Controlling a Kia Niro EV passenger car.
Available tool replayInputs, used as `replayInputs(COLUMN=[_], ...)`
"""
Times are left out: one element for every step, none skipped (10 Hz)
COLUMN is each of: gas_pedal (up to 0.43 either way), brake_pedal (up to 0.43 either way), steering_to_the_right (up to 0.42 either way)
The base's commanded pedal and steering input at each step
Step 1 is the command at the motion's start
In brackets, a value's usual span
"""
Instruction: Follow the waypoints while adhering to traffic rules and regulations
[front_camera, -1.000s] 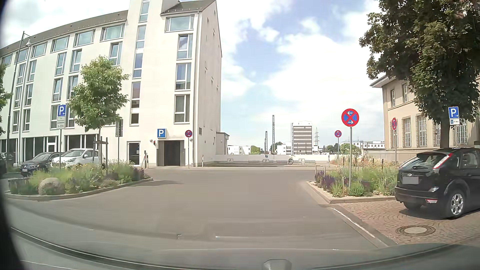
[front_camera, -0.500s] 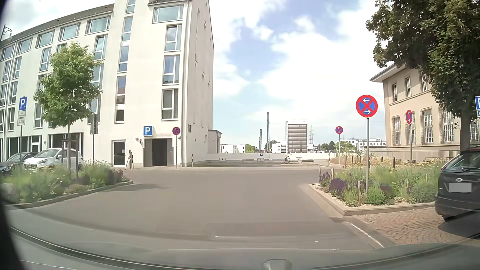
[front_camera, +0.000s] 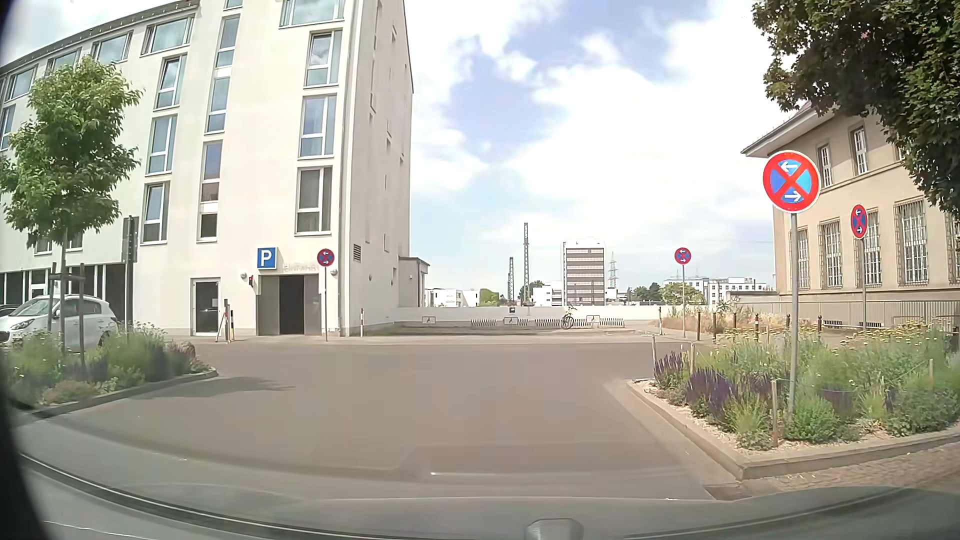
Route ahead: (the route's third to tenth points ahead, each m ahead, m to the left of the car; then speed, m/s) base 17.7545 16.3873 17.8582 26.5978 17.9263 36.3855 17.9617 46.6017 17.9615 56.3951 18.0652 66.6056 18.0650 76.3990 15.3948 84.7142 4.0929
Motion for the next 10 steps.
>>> replayInputs(gas_pedal=[0.0,0.0,0.0,0.0,0.0,0.0,0.0,0.0,0.0,0.0], brake_pedal=[0.037,0.037,0.043,0.043,0.043,0.043,0.043,0.043,0.043,0.043], steering_to_the_right=[0.031,0.031,0.03,0.027,0.025,0.024,0.024,0.023,0.023,0.023])
